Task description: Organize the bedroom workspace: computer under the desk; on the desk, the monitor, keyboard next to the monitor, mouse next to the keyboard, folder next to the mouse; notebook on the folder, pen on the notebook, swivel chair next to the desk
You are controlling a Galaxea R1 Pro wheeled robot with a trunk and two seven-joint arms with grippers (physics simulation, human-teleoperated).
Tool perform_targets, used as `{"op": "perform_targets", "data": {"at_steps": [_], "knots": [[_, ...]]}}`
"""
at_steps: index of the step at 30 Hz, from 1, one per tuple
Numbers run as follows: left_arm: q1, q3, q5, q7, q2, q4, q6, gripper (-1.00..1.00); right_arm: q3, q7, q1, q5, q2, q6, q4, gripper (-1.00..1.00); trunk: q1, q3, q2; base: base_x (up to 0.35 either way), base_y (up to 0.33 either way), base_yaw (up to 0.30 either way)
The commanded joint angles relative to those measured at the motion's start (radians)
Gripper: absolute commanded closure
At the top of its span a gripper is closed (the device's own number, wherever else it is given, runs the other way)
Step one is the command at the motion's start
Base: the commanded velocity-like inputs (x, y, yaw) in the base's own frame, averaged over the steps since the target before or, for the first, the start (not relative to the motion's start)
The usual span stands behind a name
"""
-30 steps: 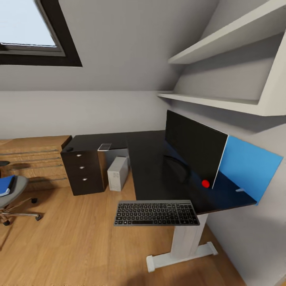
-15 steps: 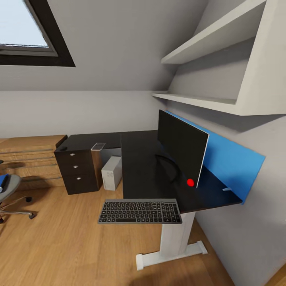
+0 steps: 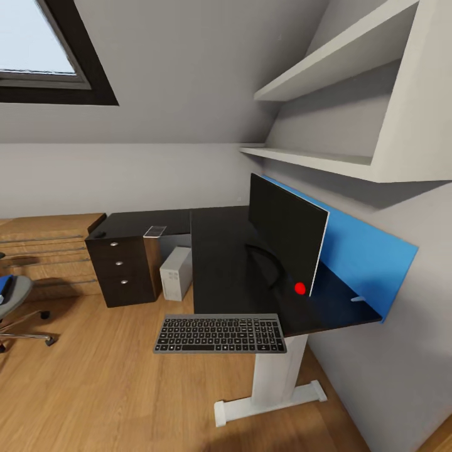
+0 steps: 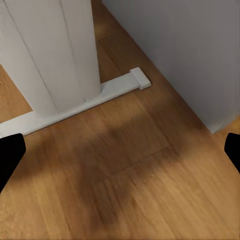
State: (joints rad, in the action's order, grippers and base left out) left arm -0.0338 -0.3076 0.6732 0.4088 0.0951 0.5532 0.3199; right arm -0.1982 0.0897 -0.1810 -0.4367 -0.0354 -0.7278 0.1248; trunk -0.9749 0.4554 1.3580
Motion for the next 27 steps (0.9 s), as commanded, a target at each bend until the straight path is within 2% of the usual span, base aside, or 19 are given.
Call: {"op": "perform_targets", "data": {"at_steps": [1, 5, 6, 7, 8, 9, 10, 12, 15, 16, 18, 21, 25, 27], "knots": [[0.0, -0.008, 0.009, 0.007, 0.002, 0.002, 0.005, -1.0, -0.009, 0.009, 0.0, -0.001, 0.0, -0.002, 0.0, -1.0, 0.0, 0.001, 0.001, 0.0, 0.0, 0.0], [0.0, 0.002, 0.011, 0.007, 0.005, 0.002, 0.007, -1.0, -0.007, 0.003, -0.003, 0.003, 0.007, 0.001, 0.05, -1.0, 0.0, 0.001, 0.001, 0.0, 0.0, 0.0], [0.0, 0.004, 0.011, 0.008, 0.006, 0.002, 0.008, -1.0, -0.004, 0.009, -0.035, 0.002, -0.004, 0.03, 0.149, -1.0, 0.0, 0.001, 0.001, 0.0, 0.0, 0.0], [0.0, 0.004, 0.011, 0.009, 0.005, 0.002, 0.008, -1.0, -0.003, 0.011, -0.061, 0.001, -0.005, 0.056, 0.172, -1.0, 0.0, 0.001, 0.001, 0.0, 0.0, 0.0], [0.0, 0.004, 0.011, 0.009, 0.005, 0.002, 0.008, -1.0, -0.003, 0.011, -0.061, 0.001, -0.005, 0.056, 0.172, -1.0, 0.0, 0.001, 0.001, 0.0, 0.0, 0.0], [0.0, 0.004, 0.011, 0.009, 0.005, 0.002, 0.009, -1.0, -0.003, 0.012, -0.092, -0.001, -0.006, 0.101, 0.188, -1.0, 0.0, 0.001, 0.001, 0.0, 0.0, 0.0], [0.0, 0.004, 0.011, 0.009, 0.005, 0.002, 0.009, -1.0, -0.001, 0.013, -0.142, -0.003, -0.011, 0.192, 0.203, -1.0, 0.0, 0.001, 0.001, 0.0, 0.0, 0.0], [0.0, 0.004, 0.01, 0.01, 0.005, 0.002, 0.01, -1.0, 0.0, 0.013, -0.176, -0.004, -0.015, 0.251, 0.209, -1.0, 0.0, 0.001, 0.001, 0.0, 0.0, 0.0], [0.0, 0.004, 0.01, 0.01, 0.005, 0.002, 0.01, -1.0, 0.017, 0.013, -0.276, -0.023, -0.032, 0.377, 0.217, -1.0, 0.0, 0.001, 0.001, 0.0, 0.0, 0.0], [0.0, 0.004, 0.01, 0.01, 0.005, 0.002, 0.01, -1.0, 0.042, 0.013, -0.316, -0.054, -0.037, 0.42, 0.219, -1.0, 0.0, 0.001, 0.001, 0.0, 0.0, 0.0], [0.0, 0.004, 0.009, 0.01, 0.004, 0.002, 0.01, -1.0, 0.073, 0.011, -0.353, -0.098, -0.044, 0.462, 0.22, -1.0, 0.0, 0.001, 0.001, 0.0, 0.0, 0.0], [0.0, 0.003, 0.008, 0.01, 0.001, 0.002, 0.019, -1.0, 0.11, 0.01, -0.412, -0.186, -0.08, 0.542, 0.223, -1.0, 0.0, 0.001, 0.001, 0.0, 0.0, 0.0], [0.0, 0.002, 0.007, 0.009, 0.0, 0.002, 0.052, -1.0, 0.12, 0.01, -0.43, -0.242, -0.096, 0.575, 0.244, -1.0, 0.0, 0.001, 0.001, 0.0, 0.0, 0.0], [0.0, 0.001, 0.006, 0.009, 0.0, 0.002, 0.059, -1.0, 0.122, 0.007, -0.433, -0.279, -0.115, 0.58, 0.249, -1.0, 0.0, 0.001, 0.001, 0.0, 0.0, 0.0]]}}
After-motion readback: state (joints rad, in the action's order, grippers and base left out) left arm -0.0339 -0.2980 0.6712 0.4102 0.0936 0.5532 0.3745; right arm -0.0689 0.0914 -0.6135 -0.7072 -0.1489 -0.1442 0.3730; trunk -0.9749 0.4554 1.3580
